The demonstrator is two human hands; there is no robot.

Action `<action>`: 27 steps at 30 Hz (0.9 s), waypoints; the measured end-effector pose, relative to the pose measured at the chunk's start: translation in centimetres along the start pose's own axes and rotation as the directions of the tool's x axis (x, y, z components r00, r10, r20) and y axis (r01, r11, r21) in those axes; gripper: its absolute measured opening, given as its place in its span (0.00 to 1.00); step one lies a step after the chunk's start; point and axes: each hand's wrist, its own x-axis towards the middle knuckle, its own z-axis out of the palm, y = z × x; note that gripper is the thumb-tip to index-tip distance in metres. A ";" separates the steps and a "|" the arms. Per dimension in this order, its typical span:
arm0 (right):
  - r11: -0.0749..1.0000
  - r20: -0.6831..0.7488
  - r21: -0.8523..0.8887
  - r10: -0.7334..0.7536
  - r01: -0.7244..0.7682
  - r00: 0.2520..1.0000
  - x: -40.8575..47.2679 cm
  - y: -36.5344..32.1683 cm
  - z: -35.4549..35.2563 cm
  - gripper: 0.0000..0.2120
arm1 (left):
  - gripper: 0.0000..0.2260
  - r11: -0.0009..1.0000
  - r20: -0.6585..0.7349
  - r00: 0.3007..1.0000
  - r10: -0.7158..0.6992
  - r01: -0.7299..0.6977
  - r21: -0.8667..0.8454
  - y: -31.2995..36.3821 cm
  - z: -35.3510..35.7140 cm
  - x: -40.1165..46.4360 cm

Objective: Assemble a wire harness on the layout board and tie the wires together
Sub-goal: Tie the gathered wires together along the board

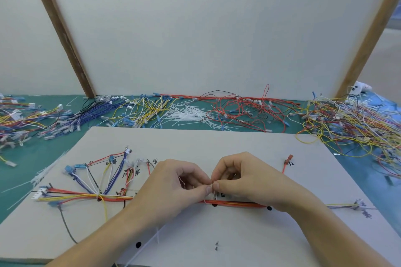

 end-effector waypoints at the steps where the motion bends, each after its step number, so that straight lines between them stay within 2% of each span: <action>1: 1.000 0.000 0.001 0.000 0.000 1.000 0.0 0.0 0.0 0.02 | 0.03 1.000 0.001 1.000 0.001 -0.001 -0.001 0.0 0.0 0.0; 17: 0.998 0.018 0.055 0.004 -0.005 1.000 -0.1 0.2 -0.2 0.02 | 0.03 1.000 -0.003 1.000 0.022 -0.022 0.022 0.2 0.0 -0.1; 23: 0.999 0.031 0.046 -0.001 0.000 1.000 0.0 0.2 -0.1 0.01 | 0.05 0.998 0.002 1.000 0.026 -0.026 0.051 0.2 -0.2 0.0; 27: 0.999 0.028 0.049 -0.005 0.003 1.000 0.0 0.3 -0.2 0.01 | 0.02 0.999 0.010 1.000 0.011 -0.011 0.030 0.2 -0.2 0.0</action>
